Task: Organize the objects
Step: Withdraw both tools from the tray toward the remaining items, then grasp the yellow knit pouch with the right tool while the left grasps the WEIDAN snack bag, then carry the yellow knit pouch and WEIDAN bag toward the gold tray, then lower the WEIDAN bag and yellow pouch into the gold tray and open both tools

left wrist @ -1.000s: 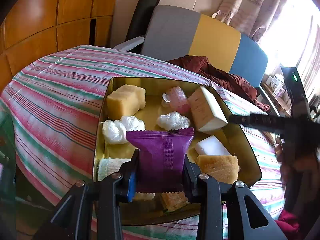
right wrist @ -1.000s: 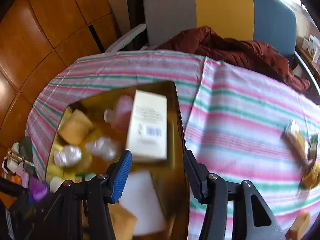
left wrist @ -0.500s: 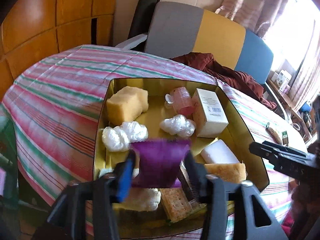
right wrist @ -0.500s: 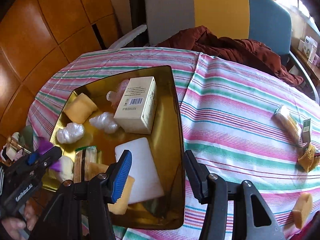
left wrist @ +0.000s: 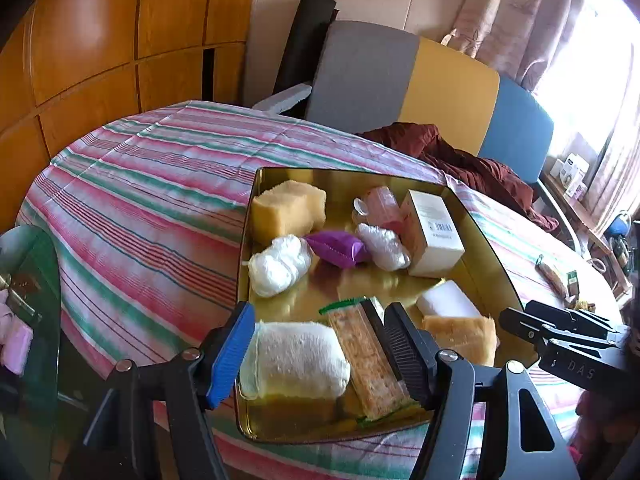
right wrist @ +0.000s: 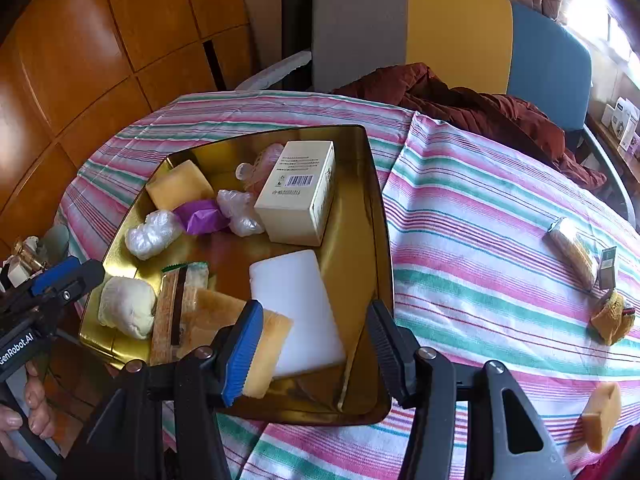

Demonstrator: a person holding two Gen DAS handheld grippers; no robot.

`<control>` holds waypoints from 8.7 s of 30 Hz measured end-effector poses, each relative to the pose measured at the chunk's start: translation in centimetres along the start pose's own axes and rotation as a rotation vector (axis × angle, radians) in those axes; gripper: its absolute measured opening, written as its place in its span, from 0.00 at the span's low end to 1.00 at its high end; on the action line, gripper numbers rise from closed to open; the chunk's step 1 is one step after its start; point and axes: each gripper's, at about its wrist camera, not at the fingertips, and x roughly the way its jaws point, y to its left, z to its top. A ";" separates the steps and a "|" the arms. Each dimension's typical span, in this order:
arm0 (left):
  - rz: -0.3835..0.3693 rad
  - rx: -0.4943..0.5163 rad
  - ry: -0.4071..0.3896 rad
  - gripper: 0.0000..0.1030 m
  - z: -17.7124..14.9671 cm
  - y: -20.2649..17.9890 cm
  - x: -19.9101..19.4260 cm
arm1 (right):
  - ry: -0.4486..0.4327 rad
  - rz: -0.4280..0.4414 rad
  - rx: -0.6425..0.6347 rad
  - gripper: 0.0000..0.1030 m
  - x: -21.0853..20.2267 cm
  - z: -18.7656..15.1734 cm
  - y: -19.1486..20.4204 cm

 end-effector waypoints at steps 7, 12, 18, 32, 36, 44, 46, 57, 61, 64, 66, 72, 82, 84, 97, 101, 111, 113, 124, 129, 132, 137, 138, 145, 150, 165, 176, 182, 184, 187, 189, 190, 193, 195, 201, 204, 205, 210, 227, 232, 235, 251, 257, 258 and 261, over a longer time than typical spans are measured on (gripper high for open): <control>-0.006 0.042 -0.017 0.70 -0.4 -1.6 -0.9 | -0.033 -0.014 -0.006 0.54 -1.2 -0.7 0.2; -0.006 0.083 -0.034 0.72 -0.6 -2.9 -1.6 | -0.057 -0.025 -0.008 0.58 -2.0 -1.0 0.3; -0.017 0.118 -0.033 0.72 -1.0 -4.2 -1.8 | -0.074 -0.041 -0.006 0.58 -2.8 -1.4 -0.1; -0.048 0.199 -0.010 0.79 -2.0 -7.3 -1.8 | -0.093 -0.078 0.051 0.65 -4.1 -2.0 -3.1; -0.059 0.217 -0.008 0.79 -2.2 -8.0 -1.9 | -0.085 -0.093 0.076 0.66 -4.2 -2.5 -4.4; -0.105 0.263 0.005 0.79 -2.5 -9.9 -2.0 | -0.054 -0.138 0.148 0.66 -4.1 -3.7 -8.1; -0.115 0.276 0.010 0.80 -2.6 -10.3 -1.9 | -0.043 -0.151 0.175 0.66 -4.1 -3.9 -9.6; -0.171 0.350 0.032 0.80 -2.7 -14.0 -1.3 | -0.015 -0.255 0.387 0.66 -6.1 -5.3 -19.8; -0.190 0.370 0.045 0.80 -2.6 -15.3 -0.8 | -0.016 -0.301 0.470 0.66 -7.5 -5.9 -24.1; -0.204 0.389 0.051 0.80 -2.6 -16.5 -0.5 | -0.018 -0.330 0.520 0.66 -8.3 -6.1 -26.6; -0.212 0.404 0.053 0.80 -2.6 -17.2 -0.4 | -0.019 -0.335 0.552 0.66 -8.7 -6.3 -28.2; -0.247 0.448 0.066 0.80 -2.4 -19.6 0.3 | 0.003 -0.373 0.578 0.66 -8.3 -6.0 -31.2; -0.269 0.507 0.098 0.80 -2.6 -22.9 1.6 | 0.030 -0.358 0.519 0.70 -4.9 -3.8 -34.1; -0.274 0.513 0.103 0.80 -2.5 -23.6 1.8 | 0.047 -0.361 0.510 0.70 -3.8 -3.7 -34.6; -0.335 0.500 0.201 0.80 0.3 -31.0 6.6 | 0.081 -0.339 0.477 0.36 -4.1 -4.2 -34.7; -0.330 0.460 0.276 0.80 1.1 -33.1 9.3 | 0.072 -0.361 0.502 0.36 -5.3 -4.4 -35.2; -0.308 0.370 0.408 0.78 2.4 -39.6 16.0 | 0.016 -0.357 0.584 0.36 -7.1 -5.0 -37.1; -0.306 0.350 0.425 0.78 2.9 -41.1 17.3 | 0.002 -0.337 0.591 0.36 -7.4 -5.1 -37.1; -0.243 0.219 0.523 0.79 3.8 -46.6 24.0 | -0.067 -0.267 0.635 0.37 -8.9 -5.0 -37.6; -0.221 0.304 0.488 0.83 4.1 -49.2 25.0 | -0.071 -0.246 0.618 0.37 -8.8 -4.7 -37.3; -0.212 0.387 0.467 0.90 3.6 -50.0 25.3 | -0.070 -0.246 0.625 0.37 -8.8 -4.9 -37.4; -0.184 0.537 0.381 0.74 2.1 -49.7 24.1 | -0.040 -0.257 0.628 0.37 -8.3 -5.2 -37.8; -0.184 0.549 0.361 0.70 2.0 -49.2 23.7 | -0.030 -0.260 0.626 0.37 -8.1 -5.3 -37.9; -0.246 0.572 0.320 0.46 0.8 -43.4 20.6 | 0.052 -0.295 0.603 0.37 -6.4 -5.6 -38.2; -0.284 0.612 0.305 0.46 -2.3 -39.8 16.9 | 0.082 -0.302 0.567 0.37 -5.6 -5.6 -37.5; -0.313 0.626 0.271 0.46 -6.6 -35.0 11.9 | 0.133 -0.331 0.510 0.37 -3.8 -5.9 -36.8; -0.277 0.601 0.205 0.43 -6.0 -32.4 7.8 | 0.065 -0.325 0.496 0.36 -4.5 -5.3 -36.3; -0.275 0.567 0.105 0.43 -4.2 -30.4 4.1 | 0.018 -0.313 0.457 0.36 -5.2 -4.7 -34.9; -0.272 0.560 0.072 0.43 -3.7 -29.6 2.8 | 0.011 -0.318 0.452 0.36 -5.2 -4.6 -34.8; -0.266 0.543 0.048 0.43 -3.2 -28.3 1.8 | 0.005 -0.331 0.470 0.36 -5.3 -4.8 -35.1; -0.263 0.525 0.044 0.43 -3.0 -27.4 1.5 | 0.006 -0.340 0.486 0.36 -5.4 -4.9 -35.4; -0.259 0.515 0.041 0.43 -2.9 -26.8 1.4 | 0.008 -0.346 0.492 0.36 -5.3 -5.0 -35.5; -0.251 0.493 0.036 0.43 -2.7 -25.4 1.1 | 0.019 -0.354 0.504 0.36 -5.1 -5.3 -35.6; -0.243 0.477 0.031 0.43 -2.5 -24.4 0.9 | 0.016 -0.357 0.502 0.36 -5.1 -5.3 -35.4; -0.222 0.431 0.017 0.43 -2.2 -21.7 0.1 | 0.000 -0.347 0.473 0.36 -5.4 -4.8 -34.0; -0.211 0.408 0.015 0.43 -2.1 -20.5 0.1 | -0.004 -0.344 0.447 0.36 -5.8 -4.5 -32.7; -0.209 0.401 0.017 0.43 -2.1 -20.1 0.1 | -0.009 -0.345 0.441 0.36 -6.0 -4.4 -32.4; -0.207 0.370 0.024 0.43 -2.1 -18.7 0.2 | -0.049 -0.322 0.408 0.36 -7.9 -3.6 -30.0; -0.129 0.077 -0.014 0.43 0.8 -5.5 -1.4 | -0.144 0.039 0.149 0.36 -8.6 0.9 -12.4; -0.088 0.009 -0.013 0.44 0.3 -1.3 -1.8 | -0.105 0.137 0.066 0.36 -6.2 1.6 -6.9; -0.075 -0.002 -0.007 0.44 0.0 -0.5 -1.8 | -0.074 0.191 0.029 0.36 -4.7 1.6 -4.0; -0.047 0.098 -0.013 0.44 1.4 -4.4 0.2 | -0.022 0.154 0.009 0.37 -0.7 3.4 -0.3; -0.032 0.108 -0.004 0.44 1.5 -4.7 0.9 | -0.009 0.163 0.007 0.38 0.0 3.3 0.1; -0.029 0.108 -0.002 0.44 1.5 -4.8 1.0 | -0.008 0.163 0.008 0.39 0.1 3.3 0.0; -0.029 0.116 -0.004 0.43 1.4 -5.0 1.2 | -0.005 0.160 0.013 0.40 0.3 3.2 0.2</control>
